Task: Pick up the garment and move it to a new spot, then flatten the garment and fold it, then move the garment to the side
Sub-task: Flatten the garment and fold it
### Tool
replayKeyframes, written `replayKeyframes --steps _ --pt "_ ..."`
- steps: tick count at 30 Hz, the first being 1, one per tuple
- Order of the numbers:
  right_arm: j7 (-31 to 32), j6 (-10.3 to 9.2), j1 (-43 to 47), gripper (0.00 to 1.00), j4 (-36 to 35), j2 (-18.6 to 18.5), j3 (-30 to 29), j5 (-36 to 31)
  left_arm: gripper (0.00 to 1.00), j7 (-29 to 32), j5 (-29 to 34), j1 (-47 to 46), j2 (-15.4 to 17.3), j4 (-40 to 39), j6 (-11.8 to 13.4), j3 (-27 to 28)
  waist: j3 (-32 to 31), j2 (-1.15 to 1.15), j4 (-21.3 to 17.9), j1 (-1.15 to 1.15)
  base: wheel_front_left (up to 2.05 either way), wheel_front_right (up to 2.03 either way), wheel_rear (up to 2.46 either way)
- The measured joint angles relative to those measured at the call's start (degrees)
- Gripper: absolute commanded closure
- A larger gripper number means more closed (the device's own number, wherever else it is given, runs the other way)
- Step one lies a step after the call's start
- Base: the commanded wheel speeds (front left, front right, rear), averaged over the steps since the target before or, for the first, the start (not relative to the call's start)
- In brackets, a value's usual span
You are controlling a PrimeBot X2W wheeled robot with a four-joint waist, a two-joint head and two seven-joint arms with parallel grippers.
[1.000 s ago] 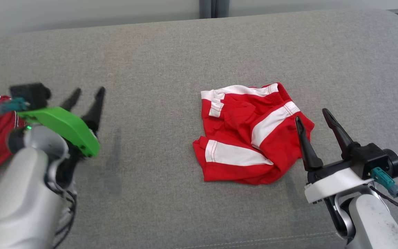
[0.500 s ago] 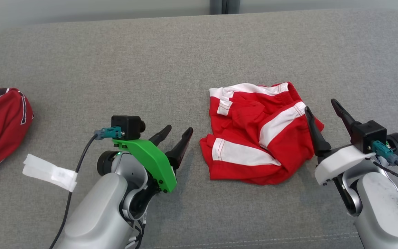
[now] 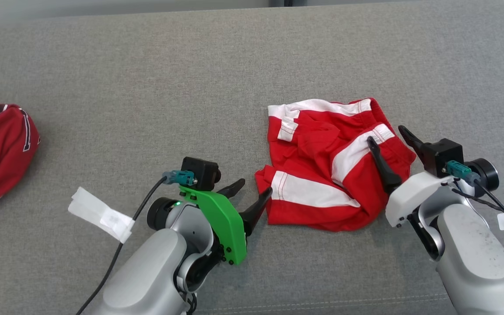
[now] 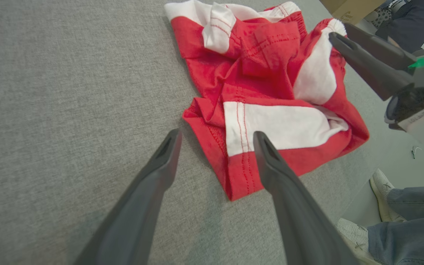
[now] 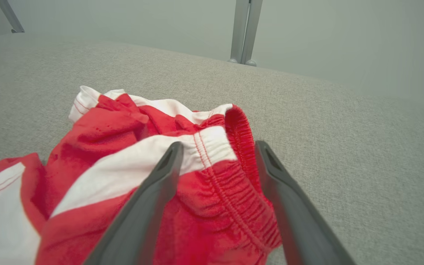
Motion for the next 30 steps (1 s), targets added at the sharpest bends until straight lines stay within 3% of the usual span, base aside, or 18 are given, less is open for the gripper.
replayKeyframes --steps 8,11,13,14,17,20,30 --pt "-0.3 0.43 -2.6 0.01 2.7 0.5 1.5 0.2 0.00 0.9 0.0 0.0 -0.3 -0.6 0.6 -0.5 0.3 0.00 -0.2 0.00 0.00 0.00 0.00" --pt "-0.3 0.56 -3.1 0.09 4.3 0.6 2.3 0.6 0.00 0.9 0.0 0.0 -0.3 -0.7 1.0 -0.6 0.3 0.00 -0.4 0.00 0.00 0.00 0.00" --pt "-0.3 0.56 -3.3 0.27 5.1 0.7 2.6 0.9 0.00 0.9 0.0 0.1 -0.4 -0.8 1.1 -0.7 0.3 0.00 -0.5 0.00 0.00 0.00 0.00" --pt "-0.3 0.56 -3.4 0.51 5.5 0.8 2.6 1.4 0.00 0.9 0.0 0.1 -0.4 -0.9 1.1 -0.8 0.3 0.00 -0.6 0.00 0.00 0.00 0.00" --pt "-0.2 0.57 -3.4 0.61 6.6 1.2 2.8 2.3 0.00 1.0 -0.2 0.1 -0.4 -0.9 1.7 -0.8 0.4 0.00 -0.7 0.00 0.00 0.00 0.00" --pt "-0.2 0.76 -3.5 1.00 7.1 1.3 3.4 2.6 0.00 1.0 -0.2 0.1 -0.4 -0.9 2.1 -0.7 0.4 0.00 -0.9 0.00 0.00 0.00 0.00" --pt "-2.1 1.08 -4.7 1.00 5.2 0.6 4.2 4.3 0.00 0.8 -1.6 1.9 -0.5 -1.0 3.5 0.6 0.4 0.00 -3.0 0.00 0.00 0.00 0.00"
